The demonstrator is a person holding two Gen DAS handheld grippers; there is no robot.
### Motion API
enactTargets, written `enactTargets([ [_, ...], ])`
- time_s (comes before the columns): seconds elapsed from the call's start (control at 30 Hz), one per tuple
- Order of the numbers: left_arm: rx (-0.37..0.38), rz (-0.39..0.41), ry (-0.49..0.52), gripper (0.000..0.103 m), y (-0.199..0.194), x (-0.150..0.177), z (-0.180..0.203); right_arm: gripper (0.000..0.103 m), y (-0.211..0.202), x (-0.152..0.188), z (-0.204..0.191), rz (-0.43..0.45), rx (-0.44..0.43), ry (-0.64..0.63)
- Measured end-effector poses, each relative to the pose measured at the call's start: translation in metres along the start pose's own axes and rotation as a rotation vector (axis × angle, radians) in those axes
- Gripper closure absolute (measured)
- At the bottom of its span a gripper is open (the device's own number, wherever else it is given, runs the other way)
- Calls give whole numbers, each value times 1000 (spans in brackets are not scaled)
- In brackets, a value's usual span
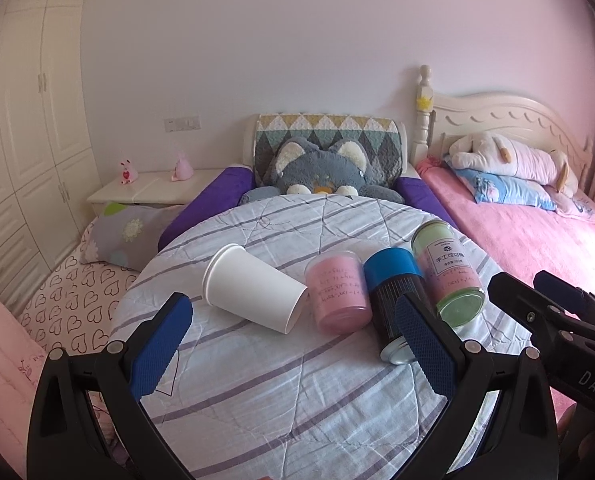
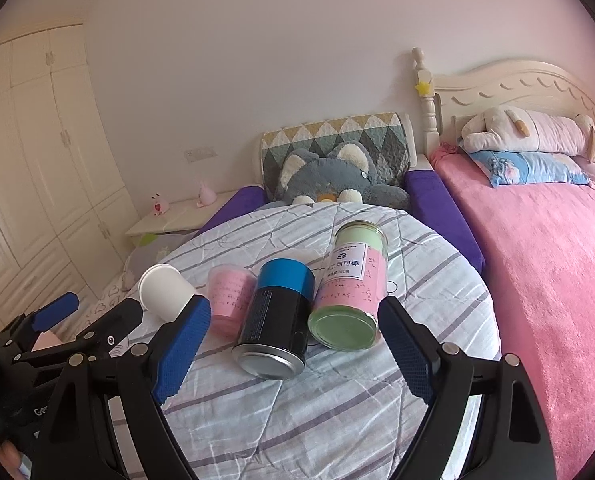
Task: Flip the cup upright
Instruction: 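Close the right gripper around the pink-labelled can's body and lift it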
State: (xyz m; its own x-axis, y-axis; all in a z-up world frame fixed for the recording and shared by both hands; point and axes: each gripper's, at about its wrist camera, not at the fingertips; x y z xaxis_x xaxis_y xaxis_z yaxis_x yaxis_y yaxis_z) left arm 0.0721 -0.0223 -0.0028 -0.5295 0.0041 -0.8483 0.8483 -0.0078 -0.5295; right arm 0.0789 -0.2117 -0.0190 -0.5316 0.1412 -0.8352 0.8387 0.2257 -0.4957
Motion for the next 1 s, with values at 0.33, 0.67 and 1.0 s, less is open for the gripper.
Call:
enactTargets([
  [0.33,-2,-27,18,0,12,-6,5,16,9,-5,5,-20,8,3],
  [0.67,20,-106,47,0,46,-14,20,16,32,-18,29,-60,101,56],
  [1.0,34,-169,51,0,76,-14,21,16,96,-15,48,-202,118,130],
])
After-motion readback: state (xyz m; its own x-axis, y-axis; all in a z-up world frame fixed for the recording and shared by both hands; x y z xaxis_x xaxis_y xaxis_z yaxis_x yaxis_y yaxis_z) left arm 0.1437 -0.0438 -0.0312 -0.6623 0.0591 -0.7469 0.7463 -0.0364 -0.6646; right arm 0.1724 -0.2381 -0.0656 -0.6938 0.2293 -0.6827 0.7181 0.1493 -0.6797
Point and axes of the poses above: each gripper's, at about its wrist camera, not at the fingertips, and y roughly the way its jaws point, z to its right, x to its underside, and after that the axes turned 2 degrees about x, right-handed
